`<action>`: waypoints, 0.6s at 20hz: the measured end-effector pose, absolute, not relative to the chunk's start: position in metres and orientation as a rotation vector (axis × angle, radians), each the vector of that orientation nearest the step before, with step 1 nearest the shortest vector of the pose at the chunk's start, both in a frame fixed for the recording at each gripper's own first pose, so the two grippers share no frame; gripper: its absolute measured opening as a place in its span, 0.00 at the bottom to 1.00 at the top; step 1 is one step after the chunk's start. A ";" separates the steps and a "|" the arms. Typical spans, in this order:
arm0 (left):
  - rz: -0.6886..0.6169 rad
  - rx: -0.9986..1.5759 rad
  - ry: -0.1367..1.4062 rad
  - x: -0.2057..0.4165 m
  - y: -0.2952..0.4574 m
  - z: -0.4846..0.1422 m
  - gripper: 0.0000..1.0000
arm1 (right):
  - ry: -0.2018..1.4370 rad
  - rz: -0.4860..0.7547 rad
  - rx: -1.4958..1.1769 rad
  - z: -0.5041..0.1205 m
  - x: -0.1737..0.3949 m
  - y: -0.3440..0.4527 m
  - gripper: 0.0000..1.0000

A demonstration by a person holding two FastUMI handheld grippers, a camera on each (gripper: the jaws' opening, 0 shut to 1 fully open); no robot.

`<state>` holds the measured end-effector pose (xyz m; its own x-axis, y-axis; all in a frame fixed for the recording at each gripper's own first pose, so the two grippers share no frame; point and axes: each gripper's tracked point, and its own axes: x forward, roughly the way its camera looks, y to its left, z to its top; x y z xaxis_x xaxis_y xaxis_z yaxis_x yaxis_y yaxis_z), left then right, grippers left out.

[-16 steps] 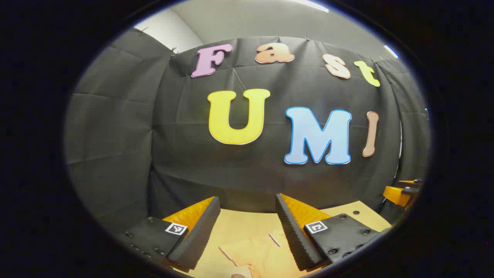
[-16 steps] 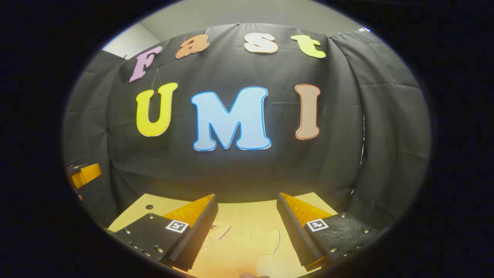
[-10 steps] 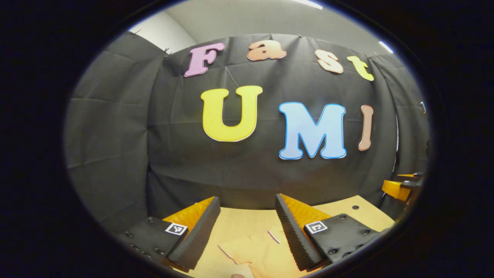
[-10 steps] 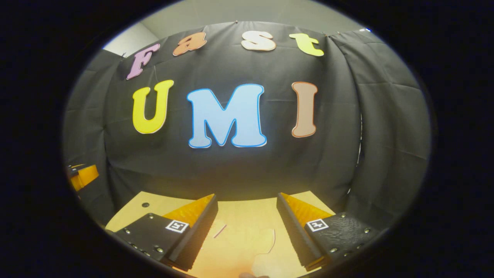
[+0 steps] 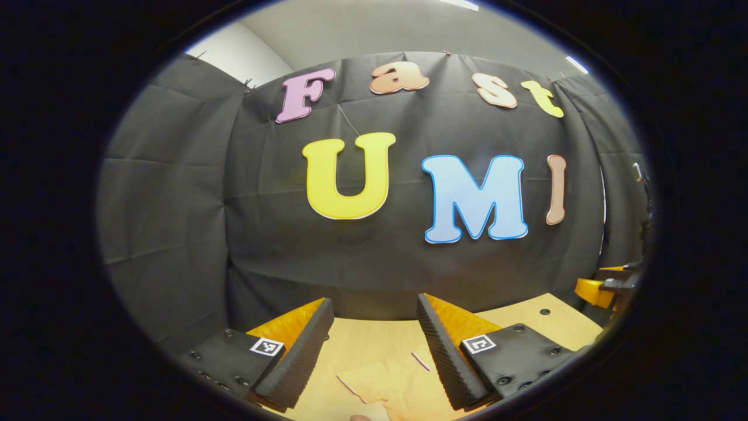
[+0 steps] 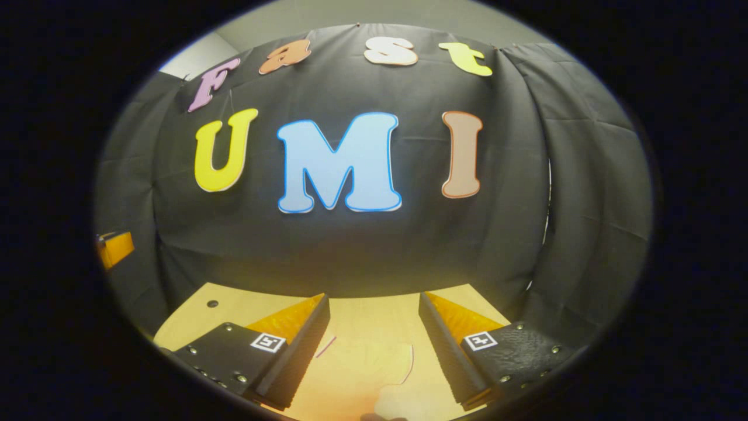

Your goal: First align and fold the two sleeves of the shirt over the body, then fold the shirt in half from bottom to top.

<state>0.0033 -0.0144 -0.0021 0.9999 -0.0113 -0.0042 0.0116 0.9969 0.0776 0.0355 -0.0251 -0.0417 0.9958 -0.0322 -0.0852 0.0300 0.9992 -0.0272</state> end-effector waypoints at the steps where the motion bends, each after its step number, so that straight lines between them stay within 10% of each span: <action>1: -0.011 0.076 0.005 0.002 -0.013 -0.003 0.95 | 0.120 -0.036 -0.032 -0.058 0.043 -0.031 0.95; 12: 0.032 0.051 0.047 -0.002 0.004 -0.013 0.95 | 0.515 -0.095 -0.040 -0.221 0.117 -0.093 0.96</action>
